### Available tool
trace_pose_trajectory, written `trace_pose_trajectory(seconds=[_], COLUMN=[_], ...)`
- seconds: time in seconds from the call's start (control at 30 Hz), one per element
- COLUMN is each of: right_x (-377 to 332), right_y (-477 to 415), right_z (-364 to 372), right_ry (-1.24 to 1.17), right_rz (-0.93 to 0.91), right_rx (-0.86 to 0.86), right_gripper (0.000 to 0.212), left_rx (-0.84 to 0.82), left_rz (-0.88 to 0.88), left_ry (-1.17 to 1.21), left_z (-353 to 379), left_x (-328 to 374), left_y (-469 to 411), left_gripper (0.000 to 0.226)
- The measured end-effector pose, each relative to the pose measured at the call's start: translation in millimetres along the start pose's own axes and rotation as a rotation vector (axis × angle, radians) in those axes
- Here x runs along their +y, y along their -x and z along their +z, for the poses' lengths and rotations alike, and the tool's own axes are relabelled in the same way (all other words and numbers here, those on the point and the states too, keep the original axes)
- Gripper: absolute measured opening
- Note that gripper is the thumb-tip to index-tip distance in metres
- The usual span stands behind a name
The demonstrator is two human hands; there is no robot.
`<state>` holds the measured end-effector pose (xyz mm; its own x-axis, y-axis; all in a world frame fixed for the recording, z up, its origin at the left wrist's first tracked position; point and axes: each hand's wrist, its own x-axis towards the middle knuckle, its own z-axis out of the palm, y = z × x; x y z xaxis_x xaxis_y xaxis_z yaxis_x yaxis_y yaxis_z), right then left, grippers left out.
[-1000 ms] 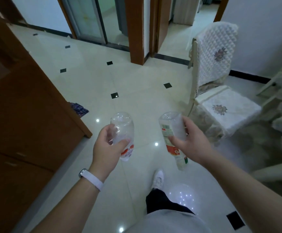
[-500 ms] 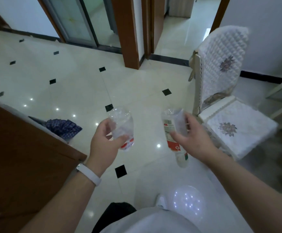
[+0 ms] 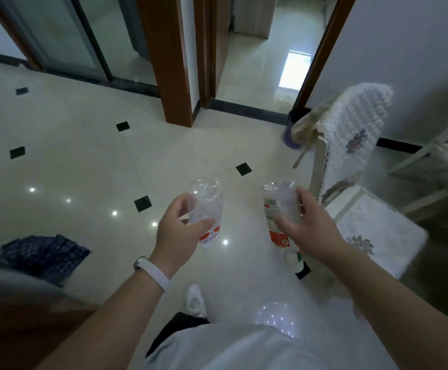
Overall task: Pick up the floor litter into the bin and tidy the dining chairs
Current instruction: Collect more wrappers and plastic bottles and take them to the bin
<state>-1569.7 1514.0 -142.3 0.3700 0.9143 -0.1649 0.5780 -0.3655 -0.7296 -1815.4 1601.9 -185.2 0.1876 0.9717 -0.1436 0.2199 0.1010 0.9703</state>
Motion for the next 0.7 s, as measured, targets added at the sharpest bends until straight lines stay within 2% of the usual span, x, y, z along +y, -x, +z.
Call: trace_pose_trajectory(seconds=[0.1,0.3,0.43,0.57,0.7], right_x=[-30.5,-38.9,-20.3,7.6,23.5], right_y=[-46.9,-124.5,-180.3,-259.9,-341.9], right_z=[-4.7,-12.1,-26.3,-44.7,-69.5], right_ry=[-0.005,-0.092,-0.14,-0.177,-0.284], right_rz=[0.005,0.058,0.113,0.173,0.18], right_rx=[0.05,0.161,0.207,0.235,0.207], right_gripper=[0.066,0.054,0.044,0.057,0.051], left_rx=[-0.061,-0.181,-0.249,-0.273,-0.283], left_rz=[0.014,0.048,0.033,0.041,0.044], left_ry=[-0.009,-0.036,-0.059,-0.052,-0.071], left_z=[-6.8,9.6,44.3,88.3,129.5], left_x=[17.6,46.4,57.2,70.7,98.2], left_y=[-68.2,-177.0,-239.6,-303.1,-367.9], left_gripper=[0.044,0.056,0.047,0.043,0.04])
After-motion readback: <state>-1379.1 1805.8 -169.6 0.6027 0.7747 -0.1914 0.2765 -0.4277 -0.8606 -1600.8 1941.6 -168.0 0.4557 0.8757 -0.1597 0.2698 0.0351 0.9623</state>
